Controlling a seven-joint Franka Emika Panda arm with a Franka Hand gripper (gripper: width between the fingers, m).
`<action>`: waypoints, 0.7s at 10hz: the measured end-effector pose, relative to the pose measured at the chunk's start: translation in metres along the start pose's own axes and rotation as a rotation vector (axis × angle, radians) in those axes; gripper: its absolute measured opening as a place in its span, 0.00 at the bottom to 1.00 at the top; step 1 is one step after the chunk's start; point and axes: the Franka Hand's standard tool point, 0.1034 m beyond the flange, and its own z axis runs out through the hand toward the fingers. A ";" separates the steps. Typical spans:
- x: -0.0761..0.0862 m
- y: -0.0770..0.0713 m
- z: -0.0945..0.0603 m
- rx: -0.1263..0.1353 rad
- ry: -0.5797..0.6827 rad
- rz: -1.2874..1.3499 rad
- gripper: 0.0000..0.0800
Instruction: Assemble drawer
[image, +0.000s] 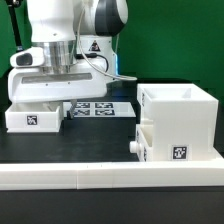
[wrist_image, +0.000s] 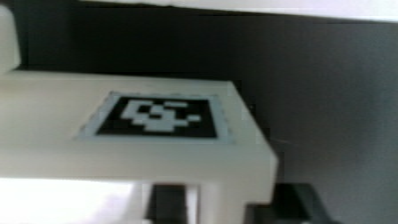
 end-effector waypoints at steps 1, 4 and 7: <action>0.000 0.000 0.000 0.000 0.000 0.000 0.12; 0.001 0.000 0.000 -0.001 0.001 0.000 0.05; 0.002 -0.002 -0.002 0.002 -0.002 -0.011 0.05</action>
Offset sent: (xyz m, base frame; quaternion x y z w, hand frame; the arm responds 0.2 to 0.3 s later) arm 0.0000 0.0000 0.0000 0.0000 0.0000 0.0000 1.0000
